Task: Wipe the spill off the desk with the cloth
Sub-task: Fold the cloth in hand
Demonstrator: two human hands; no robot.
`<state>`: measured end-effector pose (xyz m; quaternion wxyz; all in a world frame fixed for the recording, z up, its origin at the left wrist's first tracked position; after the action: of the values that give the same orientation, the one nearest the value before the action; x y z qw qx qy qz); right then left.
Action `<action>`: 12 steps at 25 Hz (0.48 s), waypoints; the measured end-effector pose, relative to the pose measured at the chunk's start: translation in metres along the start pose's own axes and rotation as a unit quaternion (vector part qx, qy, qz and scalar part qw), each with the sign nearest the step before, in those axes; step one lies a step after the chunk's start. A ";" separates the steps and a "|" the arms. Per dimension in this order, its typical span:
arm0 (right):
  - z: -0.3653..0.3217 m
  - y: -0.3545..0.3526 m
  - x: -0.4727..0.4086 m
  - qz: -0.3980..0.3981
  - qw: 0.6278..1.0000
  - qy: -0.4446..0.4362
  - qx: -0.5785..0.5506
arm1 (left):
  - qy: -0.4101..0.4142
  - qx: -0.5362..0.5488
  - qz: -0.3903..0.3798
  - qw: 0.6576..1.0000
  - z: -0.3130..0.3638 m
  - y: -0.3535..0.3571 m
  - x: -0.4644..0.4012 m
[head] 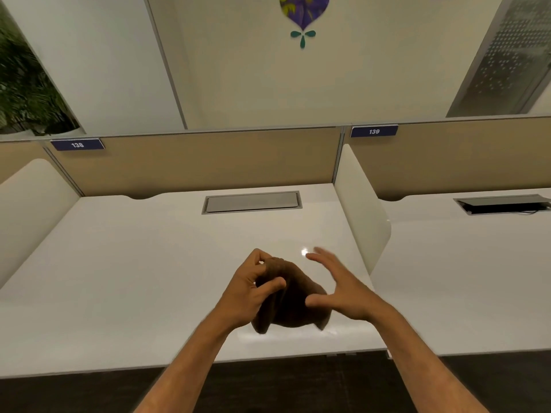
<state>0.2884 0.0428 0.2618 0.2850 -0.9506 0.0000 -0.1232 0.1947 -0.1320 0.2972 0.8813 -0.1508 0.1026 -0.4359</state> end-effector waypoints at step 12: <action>0.014 -0.001 -0.015 -0.043 0.988 0.073 -0.128 | -0.064 -0.069 0.079 0.992 -0.015 -0.042 -0.020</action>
<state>0.2768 0.0519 0.2475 0.1545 -0.9668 -0.0038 -0.2033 0.1472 -0.1423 0.2995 0.9051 -0.2301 0.0872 -0.3467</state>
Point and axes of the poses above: each hand's wrist, its own x-axis away from the middle knuckle, its own y-axis out of the palm, z = x × y, the point moved 8 cm from there along -x, towards the middle knuckle, and after that the axes turned 7 degrees about -z, right-handed, at the moved point
